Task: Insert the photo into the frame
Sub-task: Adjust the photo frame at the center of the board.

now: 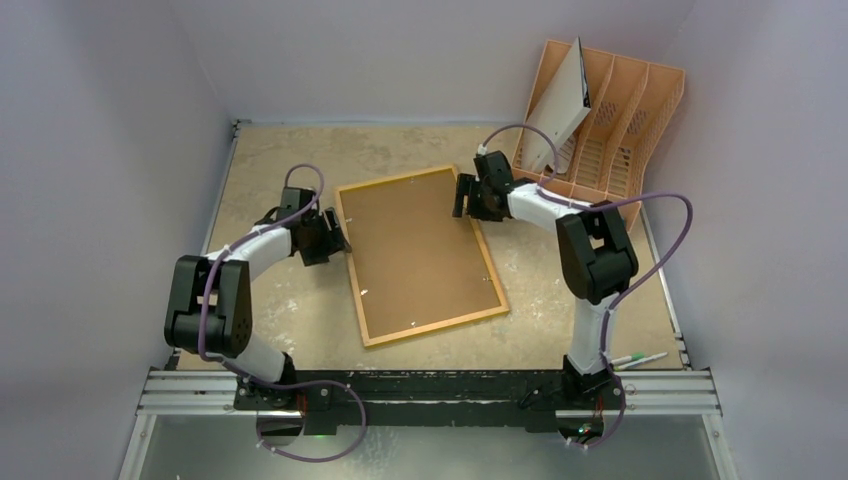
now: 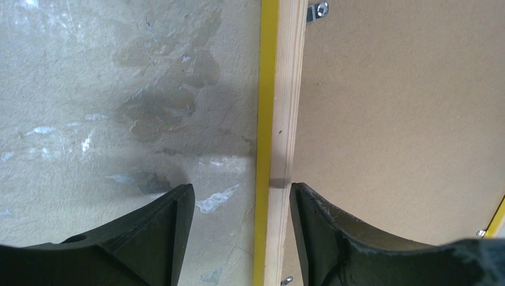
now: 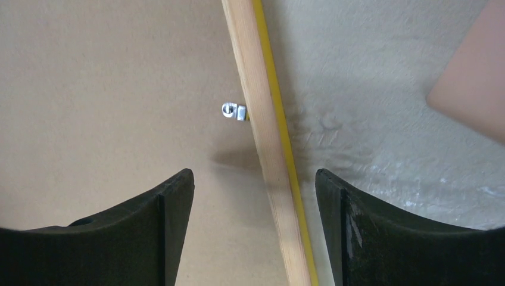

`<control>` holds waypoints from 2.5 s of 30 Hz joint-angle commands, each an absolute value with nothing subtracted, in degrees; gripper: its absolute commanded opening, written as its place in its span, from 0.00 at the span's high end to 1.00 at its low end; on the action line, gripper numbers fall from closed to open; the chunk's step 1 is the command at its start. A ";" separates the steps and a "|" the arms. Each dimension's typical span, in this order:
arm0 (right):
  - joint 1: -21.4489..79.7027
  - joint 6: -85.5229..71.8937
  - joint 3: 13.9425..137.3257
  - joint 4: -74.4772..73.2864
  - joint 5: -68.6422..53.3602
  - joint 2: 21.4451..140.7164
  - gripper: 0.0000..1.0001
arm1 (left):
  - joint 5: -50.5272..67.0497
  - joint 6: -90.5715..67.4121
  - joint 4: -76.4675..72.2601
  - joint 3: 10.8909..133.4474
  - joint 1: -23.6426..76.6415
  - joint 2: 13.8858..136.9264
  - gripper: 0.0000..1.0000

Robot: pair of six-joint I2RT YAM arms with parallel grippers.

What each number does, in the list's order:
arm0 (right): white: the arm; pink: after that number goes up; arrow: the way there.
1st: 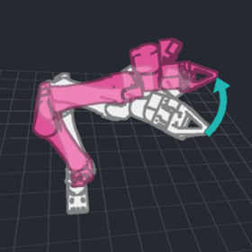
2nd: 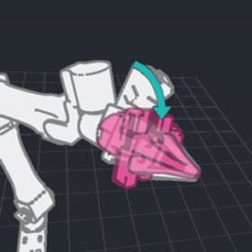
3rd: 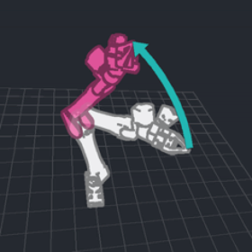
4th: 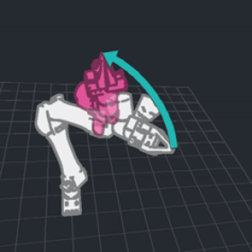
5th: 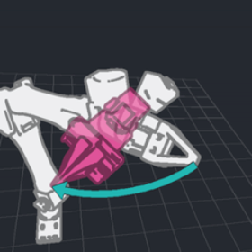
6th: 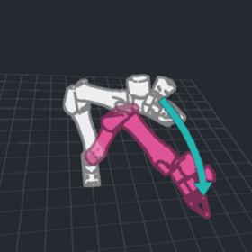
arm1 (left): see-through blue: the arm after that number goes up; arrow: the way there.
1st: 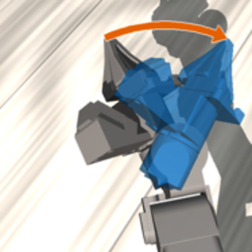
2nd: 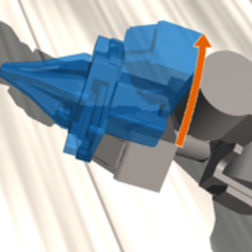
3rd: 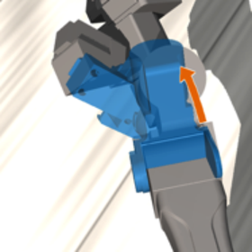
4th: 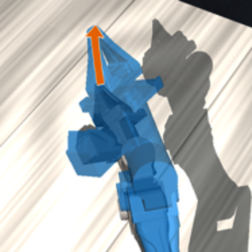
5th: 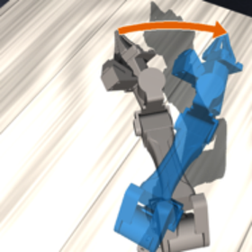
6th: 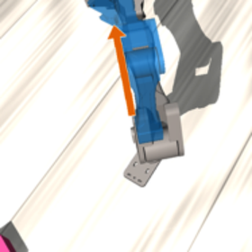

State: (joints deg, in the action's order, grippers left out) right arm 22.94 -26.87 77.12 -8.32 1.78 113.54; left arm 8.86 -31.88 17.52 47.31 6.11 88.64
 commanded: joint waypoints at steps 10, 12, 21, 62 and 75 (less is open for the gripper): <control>23.33 -24.59 70.00 -11.85 -11.68 109.28 0.25 | 12.13 -32.51 14.31 52.66 4.27 93.19 0.37; 23.70 -24.69 68.62 -10.80 -14.73 107.82 0.27 | 12.55 -32.55 14.38 53.50 4.14 94.01 0.38; 29.45 -21.19 61.73 -4.98 -24.89 101.34 0.31 | 22.79 -35.66 8.38 55.79 4.03 99.33 0.40; 40.48 -24.50 61.82 -2.07 -11.15 109.08 0.21 | 9.05 -30.82 17.09 64.99 3.25 102.98 0.27; 40.02 -28.88 63.01 -5.51 -5.49 106.99 0.19 | 0.81 -28.33 23.65 66.94 0.57 97.81 0.19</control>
State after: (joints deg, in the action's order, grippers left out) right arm 39.81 -27.00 63.11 -2.74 -9.04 105.36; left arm 1.23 -28.82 19.66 64.66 0.45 102.76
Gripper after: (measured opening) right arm 0.806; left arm 0.805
